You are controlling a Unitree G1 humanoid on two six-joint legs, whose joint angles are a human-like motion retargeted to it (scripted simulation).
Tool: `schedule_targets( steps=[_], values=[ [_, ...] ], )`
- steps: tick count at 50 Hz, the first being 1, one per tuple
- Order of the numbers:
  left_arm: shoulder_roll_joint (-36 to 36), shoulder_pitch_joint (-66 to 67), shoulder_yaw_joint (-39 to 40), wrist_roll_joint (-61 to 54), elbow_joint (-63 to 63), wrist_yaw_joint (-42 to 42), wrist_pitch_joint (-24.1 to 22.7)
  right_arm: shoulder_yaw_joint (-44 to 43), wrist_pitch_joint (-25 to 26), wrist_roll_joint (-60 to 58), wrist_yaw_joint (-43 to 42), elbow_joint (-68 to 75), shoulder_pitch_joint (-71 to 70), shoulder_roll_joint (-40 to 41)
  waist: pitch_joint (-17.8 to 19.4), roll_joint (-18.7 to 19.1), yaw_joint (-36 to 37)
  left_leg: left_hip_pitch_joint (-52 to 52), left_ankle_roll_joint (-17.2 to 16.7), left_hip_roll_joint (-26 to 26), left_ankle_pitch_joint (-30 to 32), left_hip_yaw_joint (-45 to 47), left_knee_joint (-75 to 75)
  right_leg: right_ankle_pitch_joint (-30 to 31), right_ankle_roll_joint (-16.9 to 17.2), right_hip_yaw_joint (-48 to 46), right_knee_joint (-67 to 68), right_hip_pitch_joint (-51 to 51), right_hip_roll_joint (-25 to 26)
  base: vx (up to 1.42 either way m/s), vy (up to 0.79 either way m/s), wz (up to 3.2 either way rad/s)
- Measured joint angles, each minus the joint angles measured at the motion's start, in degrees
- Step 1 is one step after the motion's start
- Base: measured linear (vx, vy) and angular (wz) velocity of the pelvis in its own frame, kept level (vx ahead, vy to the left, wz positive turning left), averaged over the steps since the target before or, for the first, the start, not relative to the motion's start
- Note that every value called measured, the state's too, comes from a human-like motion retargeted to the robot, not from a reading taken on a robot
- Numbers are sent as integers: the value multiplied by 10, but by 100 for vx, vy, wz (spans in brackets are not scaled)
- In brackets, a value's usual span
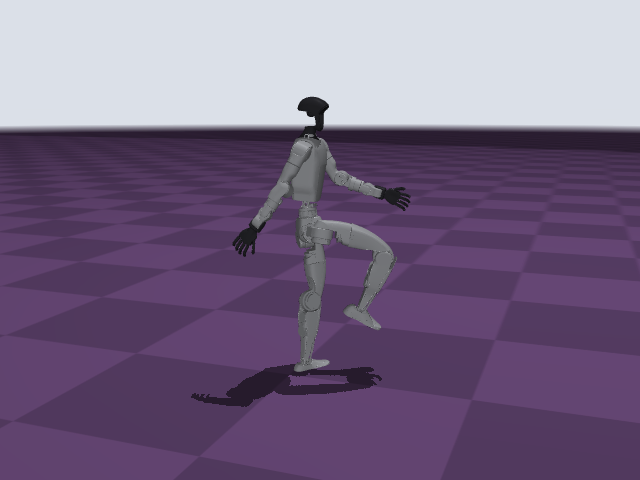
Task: In place motions
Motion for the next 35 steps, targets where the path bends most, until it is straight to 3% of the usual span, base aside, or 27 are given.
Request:
schedule_targets(
  steps=[3,7,10,16,20,22,25,29,35],
  values=[
    [-8,-6,-6,-23,-3,4,0,-28,4,29,-8,0,16,-4,-9,-1,2,6,3,-9,-2,-5,-2,-3,-4,-9,-15,23,-5,12,1,-6],
    [-17,15,-18,-23,7,7,0,-42,-7,56,-5,-8,9,5,-40,-3,20,9,-12,-13,0,13,-24,5,-7,-25,-71,136,-9,5,-7,-30],
    [-20,56,-20,-8,26,7,-11,-26,-14,67,21,-44,-19,18,-55,-16,51,21,-21,-22,-4,43,-33,18,22,12,-141,243,12,4,-2,-91],
    [-70,134,-5,15,97,-14,-1,38,-40,4,43,-122,-74,47,-86,-30,125,28,-41,-32,-5,72,-51,45,50,94,-424,477,90,0,-5,-76],
    [-99,187,10,28,142,-35,-1,86,-52,-33,21,-155,-112,53,-116,-51,164,19,-42,-71,-9,80,-69,51,70,156,-667,602,98,-3,-8,-41],
    [-103,210,19,41,161,-51,-6,102,-55,-41,16,-163,-135,58,-125,-70,191,18,-42,-96,-9,97,-80,-20,98,164,-763,647,86,-8,-12,-83],
    [-97,250,27,66,182,-76,-12,118,-59,-45,18,-174,-158,72,-139,-84,222,17,-46,-110,-8,114,-94,-75,86,117,-837,670,72,1,-17,-58],
    [-86,299,27,115,215,-75,-16,128,-63,-25,25,-178,-181,87,-134,-98,272,19,-51,-114,-2,138,-98,-37,118,144,-873,664,58,-5,-18,-52],
    [-62,345,53,143,284,-37,-19,167,-73,-29,24,-185,-213,97,-100,-102,270,20,-59,-103,0,141,-80,-28,111,155,-882,668,65,-10,-17,-17]
  ],
)
